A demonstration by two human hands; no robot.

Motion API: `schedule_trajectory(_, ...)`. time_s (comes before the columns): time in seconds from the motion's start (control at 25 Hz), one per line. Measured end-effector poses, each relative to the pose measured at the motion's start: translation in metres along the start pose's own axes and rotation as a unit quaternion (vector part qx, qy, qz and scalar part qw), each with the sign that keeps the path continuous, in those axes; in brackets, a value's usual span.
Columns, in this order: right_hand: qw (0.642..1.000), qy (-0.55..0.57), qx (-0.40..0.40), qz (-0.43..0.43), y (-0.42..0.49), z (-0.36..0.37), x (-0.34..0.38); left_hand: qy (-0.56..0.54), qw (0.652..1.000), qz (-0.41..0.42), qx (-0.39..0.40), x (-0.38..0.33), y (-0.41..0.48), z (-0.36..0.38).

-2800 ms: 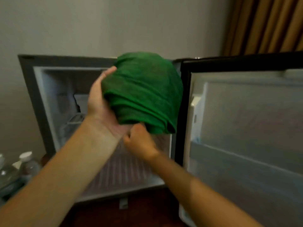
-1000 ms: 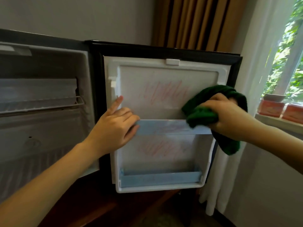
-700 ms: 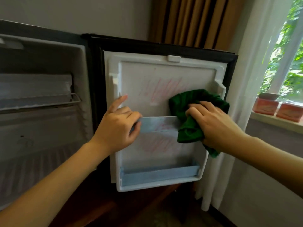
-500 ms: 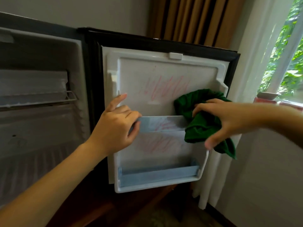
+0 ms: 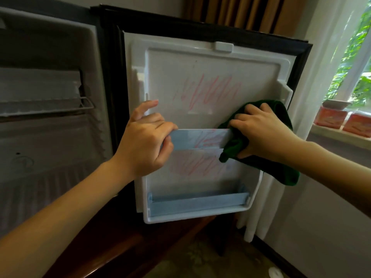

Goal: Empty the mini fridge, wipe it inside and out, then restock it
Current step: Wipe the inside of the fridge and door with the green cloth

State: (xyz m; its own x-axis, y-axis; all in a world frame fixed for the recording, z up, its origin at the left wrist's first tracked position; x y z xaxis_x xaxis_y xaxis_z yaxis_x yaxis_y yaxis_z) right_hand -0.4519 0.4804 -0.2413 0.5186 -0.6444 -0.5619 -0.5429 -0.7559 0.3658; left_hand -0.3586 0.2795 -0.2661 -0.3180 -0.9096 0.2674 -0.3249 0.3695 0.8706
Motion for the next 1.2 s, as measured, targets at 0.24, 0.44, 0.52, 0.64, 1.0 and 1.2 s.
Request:
schedule_trajectory(0.24, 0.98, 0.134, -0.144, 0.005, 0.027, -0.027, 0.053, 0.002, 1.0, -0.022, 0.008, -0.005, 0.002, -0.001)
schedule_trajectory(0.44, 0.967, 0.174, -0.186, -0.013, 0.047, -0.04, 0.088, 0.028, 0.998, -0.004, 0.054, -0.001, 0.004, -0.004)
schedule_trajectory(0.52, 0.973, 0.18, -0.143, -0.009, 0.031, -0.026, 0.057, 0.035, 0.998, 0.002, 0.061, -0.002, 0.004, -0.003)
schedule_trajectory(0.64, 0.981, 0.166, -0.094, 0.017, -0.003, -0.004, 0.006, 0.028, 0.998, 0.0, 0.05, -0.001, 0.002, -0.006)
schedule_trajectory(1.0, 0.965, 0.152, -0.197, 0.086, 0.031, -0.05, 0.092, -0.021, 0.999, -0.01, 0.035, -0.003, -0.002, -0.013)
schedule_trajectory(1.2, 0.97, 0.148, -0.186, 0.049, 0.034, -0.04, 0.093, -0.002, 0.995, 0.032, 0.095, -0.002, 0.0, -0.014)
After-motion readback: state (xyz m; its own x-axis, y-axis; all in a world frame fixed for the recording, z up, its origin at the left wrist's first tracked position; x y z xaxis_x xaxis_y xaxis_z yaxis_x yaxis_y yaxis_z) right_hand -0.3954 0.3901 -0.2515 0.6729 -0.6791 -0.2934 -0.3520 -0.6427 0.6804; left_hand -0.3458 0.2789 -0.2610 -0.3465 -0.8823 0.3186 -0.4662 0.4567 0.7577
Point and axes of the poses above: each hand's wrist, its own y-axis towards the middle knuckle, its own z-axis out of the palm, x = y × z, the point moved 5 cm from there along y, towards the middle knuckle, and after that the axes turned 2 degrees about z, right-handed, at the moved point
